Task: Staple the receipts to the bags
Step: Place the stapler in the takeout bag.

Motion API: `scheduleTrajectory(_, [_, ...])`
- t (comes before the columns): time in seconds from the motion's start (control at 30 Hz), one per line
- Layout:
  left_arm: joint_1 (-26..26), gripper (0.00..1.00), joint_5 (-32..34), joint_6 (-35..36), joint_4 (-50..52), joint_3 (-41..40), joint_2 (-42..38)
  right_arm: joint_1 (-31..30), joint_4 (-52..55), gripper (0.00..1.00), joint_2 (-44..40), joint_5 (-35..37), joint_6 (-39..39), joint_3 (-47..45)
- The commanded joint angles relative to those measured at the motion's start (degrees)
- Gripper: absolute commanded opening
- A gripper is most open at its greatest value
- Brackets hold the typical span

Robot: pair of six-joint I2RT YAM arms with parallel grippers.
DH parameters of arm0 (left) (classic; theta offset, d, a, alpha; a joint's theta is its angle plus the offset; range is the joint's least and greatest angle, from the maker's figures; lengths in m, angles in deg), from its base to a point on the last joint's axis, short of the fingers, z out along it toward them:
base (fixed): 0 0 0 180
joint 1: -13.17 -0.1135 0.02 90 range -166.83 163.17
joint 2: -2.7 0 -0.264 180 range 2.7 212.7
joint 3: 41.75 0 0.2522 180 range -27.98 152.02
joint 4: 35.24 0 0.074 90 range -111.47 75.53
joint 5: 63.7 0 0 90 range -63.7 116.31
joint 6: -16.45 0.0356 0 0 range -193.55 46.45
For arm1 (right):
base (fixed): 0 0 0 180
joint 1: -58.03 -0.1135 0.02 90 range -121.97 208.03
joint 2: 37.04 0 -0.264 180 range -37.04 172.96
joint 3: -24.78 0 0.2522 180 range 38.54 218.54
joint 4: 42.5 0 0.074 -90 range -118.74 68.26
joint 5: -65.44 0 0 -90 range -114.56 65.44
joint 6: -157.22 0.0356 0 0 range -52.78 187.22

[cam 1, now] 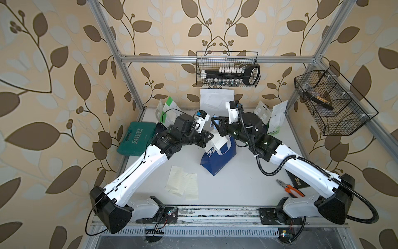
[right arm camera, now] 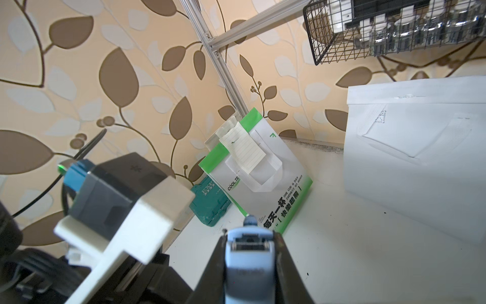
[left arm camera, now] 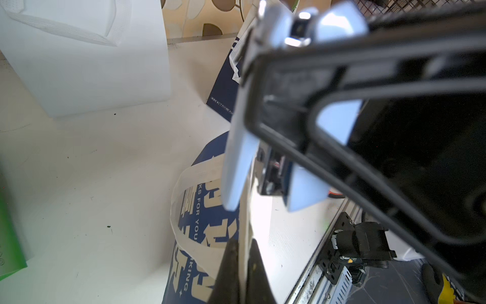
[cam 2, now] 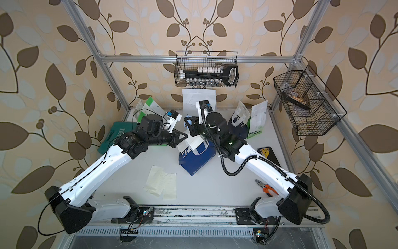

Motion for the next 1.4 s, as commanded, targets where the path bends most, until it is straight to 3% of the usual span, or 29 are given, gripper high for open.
scheduleTrajectory(0.0, [0.53,0.00,-0.11,0.40,-1.57,0.05,-1.83,-0.09,1.38,0.00,0.41,-1.04,-0.41,2.06])
scheduleTrajectory(0.3, [0.59,0.00,3.78,-0.18,-1.57,0.61,-2.44,-1.62,3.71,0.00,0.13,0.36,-1.70,1.40])
scheduleTrajectory(0.73, [0.52,0.00,1.09,4.48,-2.54,0.93,-3.69,-2.94,7.93,0.01,-0.29,4.28,-5.62,0.91])
scheduleTrajectory(0.83, [0.55,0.00,0.12,7.04,-2.17,1.19,-3.96,-3.31,9.25,0.17,-0.89,3.97,-6.52,1.06])
scheduleTrajectory(0.9, [0.56,0.00,-0.13,8.80,-1.53,1.61,-3.81,-3.40,10.50,0.37,-1.75,3.27,-7.30,1.12])
scheduleTrajectory(0.97, [0.43,0.00,-0.82,10.17,-1.07,1.88,-3.70,-3.38,11.89,0.47,-2.75,2.96,-7.84,1.14])
scheduleTrajectory(1.17, [0.42,0.00,-3.37,14.59,0.12,2.67,-3.87,-2.98,15.70,0.63,-8.52,-0.74,-10.18,0.21])
scheduleTrajectory(1.37, [0.21,0.00,-11.04,22.52,5.13,4.76,-3.19,4.64,22.63,0.72,-13.47,-15.10,-14.06,1.79])
